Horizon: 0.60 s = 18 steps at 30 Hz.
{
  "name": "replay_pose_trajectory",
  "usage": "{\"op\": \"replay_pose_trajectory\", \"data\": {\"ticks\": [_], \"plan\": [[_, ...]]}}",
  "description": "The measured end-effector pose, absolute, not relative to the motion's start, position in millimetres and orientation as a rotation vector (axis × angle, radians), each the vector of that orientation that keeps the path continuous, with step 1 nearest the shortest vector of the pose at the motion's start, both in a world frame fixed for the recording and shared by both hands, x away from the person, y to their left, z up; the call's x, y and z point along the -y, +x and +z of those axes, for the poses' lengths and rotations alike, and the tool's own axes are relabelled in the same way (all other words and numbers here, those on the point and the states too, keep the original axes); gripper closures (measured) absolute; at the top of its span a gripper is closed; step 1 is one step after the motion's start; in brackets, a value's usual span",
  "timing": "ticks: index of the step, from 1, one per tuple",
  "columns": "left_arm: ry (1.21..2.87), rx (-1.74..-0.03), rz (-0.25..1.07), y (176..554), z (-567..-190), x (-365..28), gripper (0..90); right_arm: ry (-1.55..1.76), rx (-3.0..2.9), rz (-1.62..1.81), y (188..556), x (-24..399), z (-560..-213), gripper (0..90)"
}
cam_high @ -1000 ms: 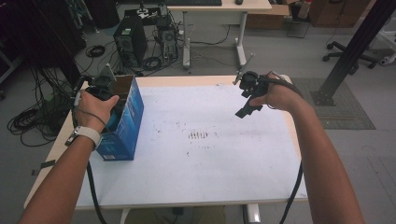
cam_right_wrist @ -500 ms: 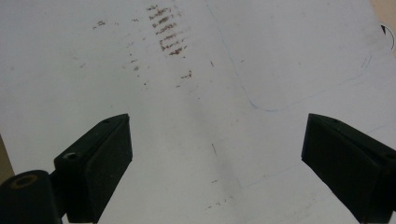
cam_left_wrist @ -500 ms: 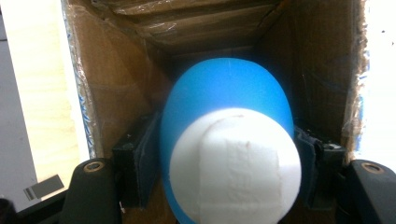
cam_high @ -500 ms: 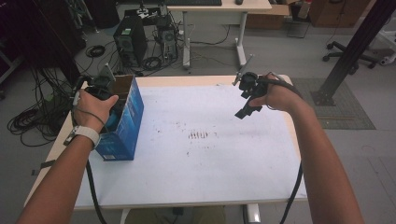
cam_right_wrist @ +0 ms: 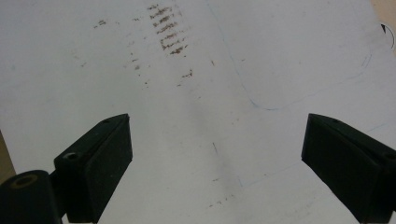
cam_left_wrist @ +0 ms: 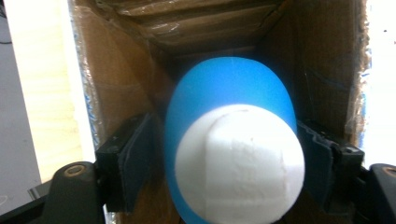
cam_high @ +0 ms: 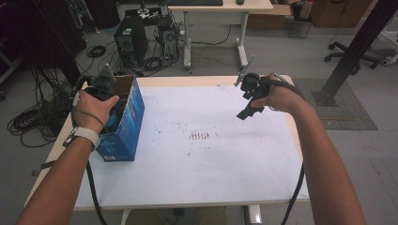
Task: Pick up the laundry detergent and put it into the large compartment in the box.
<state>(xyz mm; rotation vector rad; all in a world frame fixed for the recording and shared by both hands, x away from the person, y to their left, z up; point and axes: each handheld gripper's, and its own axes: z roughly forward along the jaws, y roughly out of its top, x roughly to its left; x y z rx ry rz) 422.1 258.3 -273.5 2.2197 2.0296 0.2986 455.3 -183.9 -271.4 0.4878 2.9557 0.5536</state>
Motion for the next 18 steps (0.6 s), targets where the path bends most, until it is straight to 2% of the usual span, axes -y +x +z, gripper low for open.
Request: {"op": "replay_pose_trajectory", "data": {"ticks": [18], "plan": [[2.196, -2.0, 0.311, 418.6, -269.0, -261.4, 21.5, 0.489, -2.952, 0.557, 452.7, 183.7, -269.6, 8.7]]}}
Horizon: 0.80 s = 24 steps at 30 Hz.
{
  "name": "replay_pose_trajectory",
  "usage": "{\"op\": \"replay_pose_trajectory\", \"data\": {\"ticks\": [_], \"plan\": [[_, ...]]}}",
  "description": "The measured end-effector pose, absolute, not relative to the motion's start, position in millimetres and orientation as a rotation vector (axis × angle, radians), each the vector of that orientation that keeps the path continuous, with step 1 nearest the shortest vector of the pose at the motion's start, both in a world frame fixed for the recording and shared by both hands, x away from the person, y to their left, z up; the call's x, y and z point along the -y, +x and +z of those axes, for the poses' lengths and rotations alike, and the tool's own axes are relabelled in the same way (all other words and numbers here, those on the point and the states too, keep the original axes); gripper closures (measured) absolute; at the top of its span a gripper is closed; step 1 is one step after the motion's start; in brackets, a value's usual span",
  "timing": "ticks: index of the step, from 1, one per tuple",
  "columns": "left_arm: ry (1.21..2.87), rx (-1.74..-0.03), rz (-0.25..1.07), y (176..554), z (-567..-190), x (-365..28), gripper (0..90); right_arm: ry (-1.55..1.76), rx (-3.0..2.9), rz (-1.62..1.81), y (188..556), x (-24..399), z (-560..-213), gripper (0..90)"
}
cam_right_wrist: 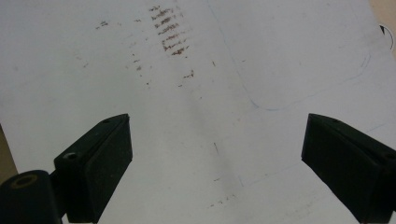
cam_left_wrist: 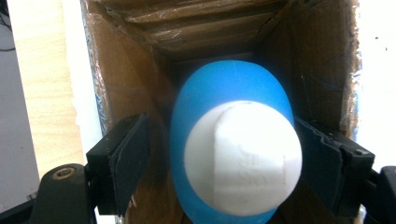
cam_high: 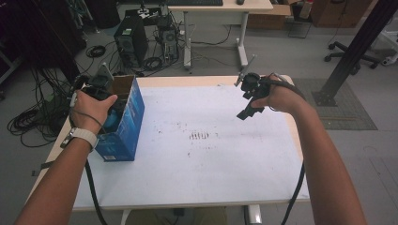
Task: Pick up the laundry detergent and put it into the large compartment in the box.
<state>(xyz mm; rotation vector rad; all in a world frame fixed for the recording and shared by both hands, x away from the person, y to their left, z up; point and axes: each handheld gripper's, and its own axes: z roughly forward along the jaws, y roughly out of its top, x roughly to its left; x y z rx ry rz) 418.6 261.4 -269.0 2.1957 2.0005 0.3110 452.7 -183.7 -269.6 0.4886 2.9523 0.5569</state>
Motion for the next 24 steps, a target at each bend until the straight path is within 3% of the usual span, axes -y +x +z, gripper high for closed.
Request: {"op": "replay_pose_trajectory", "data": {"ticks": [24], "plan": [[2.196, -1.955, 0.333, 413.0, -251.8, -257.5, 14.6, 0.493, -2.941, 0.562, 446.6, 186.0, -265.0, 8.7]]}}
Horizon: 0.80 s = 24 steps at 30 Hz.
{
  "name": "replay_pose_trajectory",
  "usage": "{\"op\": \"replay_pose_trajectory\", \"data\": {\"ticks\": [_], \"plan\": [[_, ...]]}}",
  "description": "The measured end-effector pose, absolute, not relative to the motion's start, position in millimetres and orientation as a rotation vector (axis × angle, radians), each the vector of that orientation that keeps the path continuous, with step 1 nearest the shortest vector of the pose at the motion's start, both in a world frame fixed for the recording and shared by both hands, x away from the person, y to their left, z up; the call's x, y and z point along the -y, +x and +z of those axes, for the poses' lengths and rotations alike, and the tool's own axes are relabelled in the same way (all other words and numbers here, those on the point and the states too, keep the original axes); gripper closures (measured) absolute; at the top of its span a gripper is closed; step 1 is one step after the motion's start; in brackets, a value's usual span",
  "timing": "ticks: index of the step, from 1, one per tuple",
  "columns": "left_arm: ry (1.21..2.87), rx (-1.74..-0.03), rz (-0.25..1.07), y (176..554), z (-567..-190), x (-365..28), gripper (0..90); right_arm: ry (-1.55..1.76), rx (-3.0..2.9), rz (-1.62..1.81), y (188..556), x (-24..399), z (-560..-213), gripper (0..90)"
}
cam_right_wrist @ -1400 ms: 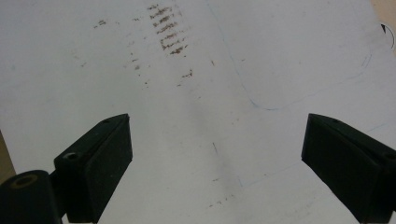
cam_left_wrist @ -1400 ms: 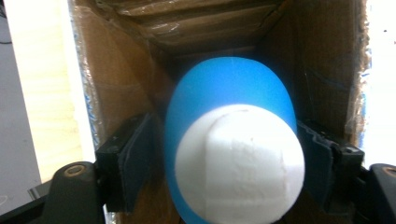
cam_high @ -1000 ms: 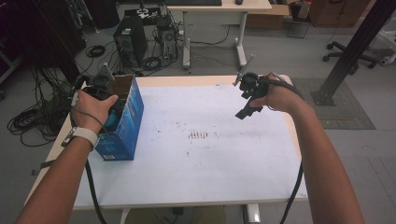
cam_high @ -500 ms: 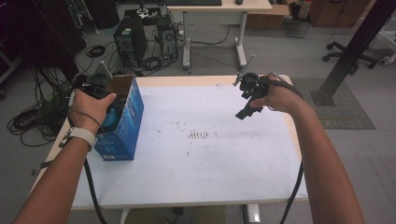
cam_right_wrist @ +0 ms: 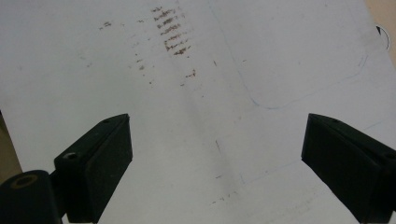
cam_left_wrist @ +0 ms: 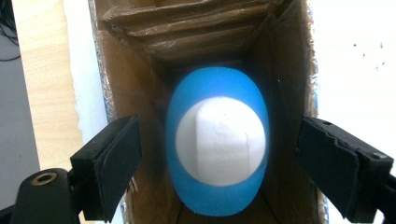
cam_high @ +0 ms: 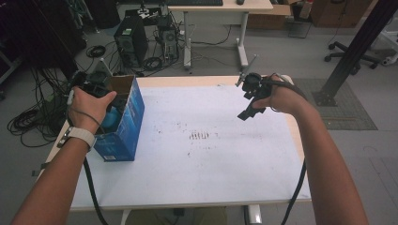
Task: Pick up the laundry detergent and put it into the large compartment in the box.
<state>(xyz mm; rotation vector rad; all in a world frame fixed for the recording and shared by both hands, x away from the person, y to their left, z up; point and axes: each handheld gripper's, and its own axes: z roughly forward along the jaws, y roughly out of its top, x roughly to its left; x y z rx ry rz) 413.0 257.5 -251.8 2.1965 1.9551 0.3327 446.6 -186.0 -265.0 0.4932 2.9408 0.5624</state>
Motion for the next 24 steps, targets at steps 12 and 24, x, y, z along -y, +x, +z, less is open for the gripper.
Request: {"op": "replay_pose_trajectory", "data": {"ticks": [12, 24], "plan": [[2.212, -1.929, 0.327, 407.6, -238.7, -255.5, 12.0, 0.489, -2.938, 0.566, 443.9, 186.4, -263.0, 8.7], [2.214, -1.89, 0.312, 399.9, -222.7, -255.0, 11.7, 0.488, -2.936, 0.564, 440.2, 187.4, -260.6, 8.8]]}}
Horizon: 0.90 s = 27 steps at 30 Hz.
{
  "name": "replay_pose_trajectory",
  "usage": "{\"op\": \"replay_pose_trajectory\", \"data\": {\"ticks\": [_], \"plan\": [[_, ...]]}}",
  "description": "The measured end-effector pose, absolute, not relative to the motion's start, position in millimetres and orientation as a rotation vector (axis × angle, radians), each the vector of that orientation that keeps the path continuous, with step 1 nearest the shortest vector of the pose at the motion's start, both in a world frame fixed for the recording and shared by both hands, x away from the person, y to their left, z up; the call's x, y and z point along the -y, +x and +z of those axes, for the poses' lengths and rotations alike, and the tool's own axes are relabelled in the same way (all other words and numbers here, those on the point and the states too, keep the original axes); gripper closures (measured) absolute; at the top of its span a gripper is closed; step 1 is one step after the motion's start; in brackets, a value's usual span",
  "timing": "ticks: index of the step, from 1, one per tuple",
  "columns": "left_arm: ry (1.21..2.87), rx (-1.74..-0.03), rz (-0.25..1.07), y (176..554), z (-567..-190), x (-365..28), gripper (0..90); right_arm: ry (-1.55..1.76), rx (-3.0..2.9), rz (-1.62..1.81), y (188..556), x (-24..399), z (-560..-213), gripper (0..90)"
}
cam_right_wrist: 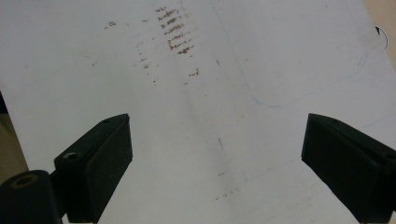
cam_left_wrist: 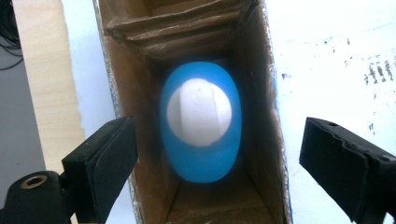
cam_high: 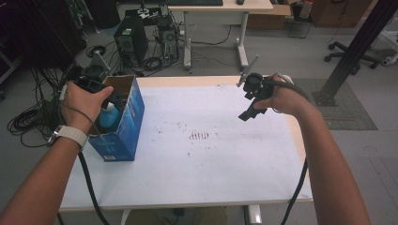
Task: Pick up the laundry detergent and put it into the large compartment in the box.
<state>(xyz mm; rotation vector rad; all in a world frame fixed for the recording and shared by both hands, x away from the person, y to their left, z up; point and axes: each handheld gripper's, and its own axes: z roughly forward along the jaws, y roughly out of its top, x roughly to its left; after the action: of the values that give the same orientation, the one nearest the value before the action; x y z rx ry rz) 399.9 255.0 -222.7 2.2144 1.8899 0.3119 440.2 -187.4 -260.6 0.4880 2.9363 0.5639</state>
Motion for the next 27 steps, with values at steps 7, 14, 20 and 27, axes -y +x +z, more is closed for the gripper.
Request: {"op": "replay_pose_trajectory", "data": {"ticks": [7, 14, 20, 27], "plan": [[2.24, -1.862, 0.296, 395.6, -216.3, -251.1, 11.5, 0.483, -2.937, 0.565, 438.5, 186.4, -259.0, 8.7], [2.263, -1.826, 0.303, 390.8, -206.5, -246.8, 10.7, 0.484, -2.935, 0.562, 436.2, 186.6, -256.7, 8.7], [2.29, -1.799, 0.301, 385.8, -202.1, -243.9, 10.7, 0.481, -2.933, 0.562, 434.4, 187.0, -255.5, 8.7], [2.337, -1.756, 0.278, 379.4, -199.4, -236.9, 10.8, 0.476, -2.934, 0.563, 432.1, 185.7, -254.3, 8.7]]}}
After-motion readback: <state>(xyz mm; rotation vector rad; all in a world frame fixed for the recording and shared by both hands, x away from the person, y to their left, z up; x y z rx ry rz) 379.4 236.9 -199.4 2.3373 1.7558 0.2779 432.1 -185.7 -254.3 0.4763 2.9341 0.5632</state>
